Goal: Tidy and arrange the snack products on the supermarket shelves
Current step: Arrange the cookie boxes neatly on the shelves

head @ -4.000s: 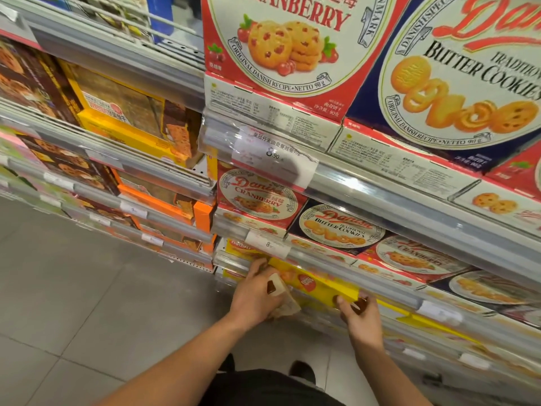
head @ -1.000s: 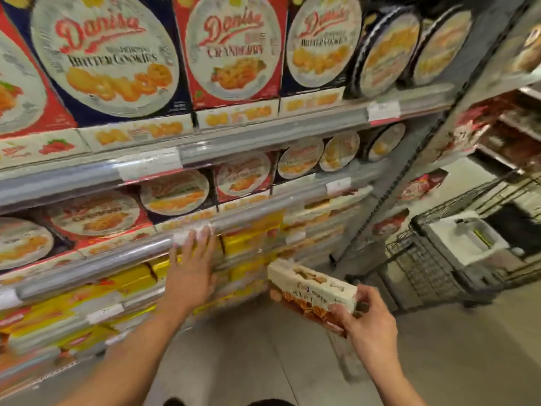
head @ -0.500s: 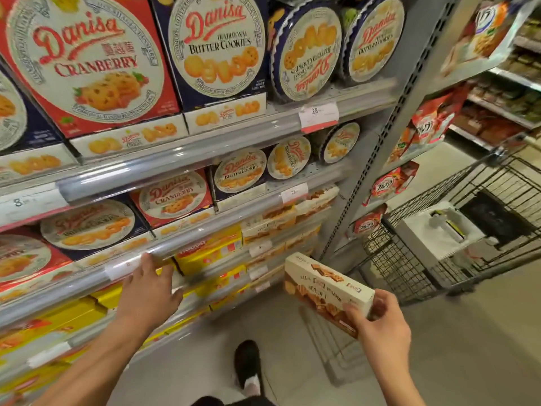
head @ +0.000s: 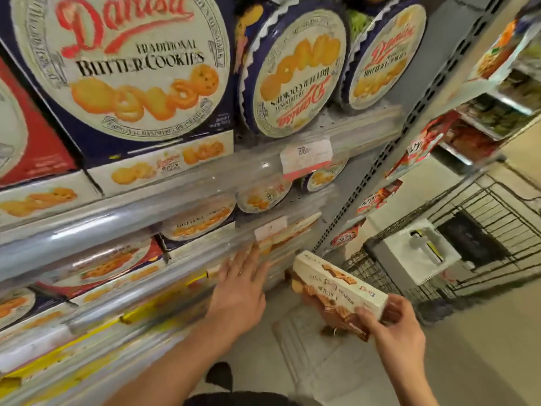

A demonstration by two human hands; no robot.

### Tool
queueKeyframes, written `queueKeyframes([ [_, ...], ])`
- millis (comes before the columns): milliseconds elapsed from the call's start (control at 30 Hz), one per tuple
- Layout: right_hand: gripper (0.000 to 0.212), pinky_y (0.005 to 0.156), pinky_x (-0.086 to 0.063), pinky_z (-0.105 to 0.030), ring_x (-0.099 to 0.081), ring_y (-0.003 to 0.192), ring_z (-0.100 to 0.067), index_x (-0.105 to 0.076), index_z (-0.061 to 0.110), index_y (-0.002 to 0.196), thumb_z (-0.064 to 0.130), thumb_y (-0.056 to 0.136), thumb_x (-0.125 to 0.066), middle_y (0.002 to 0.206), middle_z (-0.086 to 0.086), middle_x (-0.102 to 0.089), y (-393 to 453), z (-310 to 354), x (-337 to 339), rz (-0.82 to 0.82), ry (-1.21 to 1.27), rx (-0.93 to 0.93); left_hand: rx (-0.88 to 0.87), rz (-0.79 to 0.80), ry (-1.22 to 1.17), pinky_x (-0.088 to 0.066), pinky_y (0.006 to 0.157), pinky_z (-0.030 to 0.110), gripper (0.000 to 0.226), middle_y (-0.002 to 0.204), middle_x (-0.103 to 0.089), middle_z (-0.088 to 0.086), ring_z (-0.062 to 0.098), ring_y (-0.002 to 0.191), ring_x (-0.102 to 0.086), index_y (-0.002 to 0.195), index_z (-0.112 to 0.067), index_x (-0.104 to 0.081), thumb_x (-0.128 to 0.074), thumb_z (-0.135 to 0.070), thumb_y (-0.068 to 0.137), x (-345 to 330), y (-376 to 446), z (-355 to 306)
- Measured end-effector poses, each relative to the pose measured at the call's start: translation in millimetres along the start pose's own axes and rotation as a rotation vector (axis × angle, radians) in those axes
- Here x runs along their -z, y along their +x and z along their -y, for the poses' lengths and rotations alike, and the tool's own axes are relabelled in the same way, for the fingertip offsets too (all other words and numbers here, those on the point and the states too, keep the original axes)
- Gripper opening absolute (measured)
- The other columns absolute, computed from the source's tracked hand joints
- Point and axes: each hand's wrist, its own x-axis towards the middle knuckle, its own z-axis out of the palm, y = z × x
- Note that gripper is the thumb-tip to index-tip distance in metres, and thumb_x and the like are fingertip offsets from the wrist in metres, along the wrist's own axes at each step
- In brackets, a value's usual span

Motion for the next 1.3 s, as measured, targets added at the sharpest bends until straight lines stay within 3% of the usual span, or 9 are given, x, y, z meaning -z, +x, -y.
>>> queueKeyframes([
  [100, 0.051, 0.081, -0.059, -0.037, -0.07, 0.086, -0.007, -0.059, 0.03, 0.105, 0.03, 0.068, -0.094, 0.097, 0.011, -0.073, 32.7, 1.8, -7.9, 0.04, -0.026, -0.001, 0.006, -0.058, -0.047, -0.022, 0.122, 0.054, 0.09, 0.166, -0.014, 0.018, 0.039, 0.153, -0.013, 0.157, -0.015, -0.032, -0.069, -0.038, 0.079, -23.1, 10.9, 7.1],
  [367, 0.043, 0.078, -0.054, -0.036, -0.068, 0.083, -0.006, -0.058, 0.031, 0.091, 0.026, 0.067, -0.094, 0.089, 0.015, -0.071, 142.2, 14.2, -31.0, 0.322, -0.092, 0.098, 0.272, -0.057, 0.005, -0.01, 0.12, 0.053, 0.109, 0.17, 0.001, 0.007, 0.031, 0.156, 0.001, 0.162, -0.021, -0.013, -0.075, -0.024, 0.072, -51.0, 22.5, -20.5],
  [533, 0.051, 0.066, -0.046, -0.017, -0.067, 0.08, 0.002, -0.061, 0.029, 0.103, 0.029, 0.064, -0.094, 0.092, 0.013, -0.073, 206.8, 13.2, -38.5, 0.539, -0.174, 0.233, 0.485, -0.15, 0.008, -0.016, 0.117, 0.054, 0.09, 0.161, -0.033, 0.012, 0.034, 0.154, -0.011, 0.152, -0.015, -0.043, -0.076, -0.028, 0.069, -49.9, 46.0, -56.7],
  [633, 0.048, 0.067, -0.047, -0.016, -0.068, 0.083, 0.001, -0.061, 0.031, 0.102, 0.036, 0.065, -0.092, 0.092, 0.017, -0.072, 231.4, 10.2, -38.5, 0.651, -0.212, 0.279, 0.607, -0.189, -0.046, -0.026, 0.119, 0.056, 0.094, 0.16, -0.034, 0.012, 0.036, 0.152, -0.019, 0.154, -0.016, -0.039, -0.078, -0.031, 0.07, -42.0, 59.2, -80.0],
  [800, 0.054, 0.076, -0.057, -0.027, -0.07, 0.084, 0.001, -0.059, 0.036, 0.103, 0.039, 0.061, -0.094, 0.089, 0.018, -0.074, 257.0, 5.7, -41.0, 0.711, -0.231, 0.306, 0.871, -0.238, -0.39, -0.043, 0.11, 0.047, 0.087, 0.151, -0.039, 0.009, 0.031, 0.137, -0.04, 0.155, -0.019, -0.032, -0.073, -0.035, 0.08, -44.4, 74.6, -114.9],
  [900, 0.054, 0.076, -0.055, -0.023, -0.066, 0.081, 0.008, -0.061, 0.034, 0.107, 0.03, 0.064, -0.094, 0.087, 0.023, -0.071, 264.1, 9.5, -43.0, 0.719, -0.214, 0.314, 0.95, -0.138, -0.884, -0.042, 0.109, 0.039, 0.076, 0.145, -0.045, 0.001, 0.022, 0.131, -0.047, 0.155, -0.026, -0.025, -0.065, -0.035, 0.092, -43.8, 88.1, -126.0],
  [1000, 0.054, 0.087, -0.057, -0.032, -0.066, 0.083, 0.007, -0.057, 0.035, 0.103, 0.024, 0.066, -0.094, 0.089, 0.024, -0.07, 262.5, 11.0, -44.2, 0.723, -0.142, 0.278, 1.028, -0.084, -1.231, -0.046, 0.097, 0.035, 0.053, 0.131, -0.057, -0.008, 0.015, 0.117, -0.059, 0.133, -0.033, -0.043, -0.071, -0.042, 0.088, -34.7, 102.0, -125.7],
  [1167, 0.052, 0.077, -0.05, -0.019, -0.065, 0.085, -0.001, -0.051, 0.032, 0.095, 0.018, 0.068, -0.093, 0.092, 0.018, -0.066, 263.7, 16.0, -42.4, 0.688, -0.07, 0.245, 1.047, -0.109, -1.32, -0.05, 0.097, 0.036, 0.041, 0.115, -0.07, -0.005, 0.012, 0.107, -0.065, 0.126, -0.03, -0.055, -0.07, -0.02, 0.089, -34.2, 122.2, -121.1],
  [1300, 0.033, 0.07, -0.043, -0.018, -0.067, 0.091, -0.016, -0.061, 0.027, 0.096, 0.025, 0.076, -0.088, 0.093, 0.01, -0.071, 264.2, 19.6, -42.2, 0.616, -0.108, 0.283, 1.018, -0.029, -1.328, -0.049, 0.083, 0.031, 0.047, 0.111, -0.073, -0.006, 0.01, 0.101, -0.067, 0.127, -0.029, -0.052, -0.068, -0.031, 0.083, -32.7, 130.5, -121.4],
])
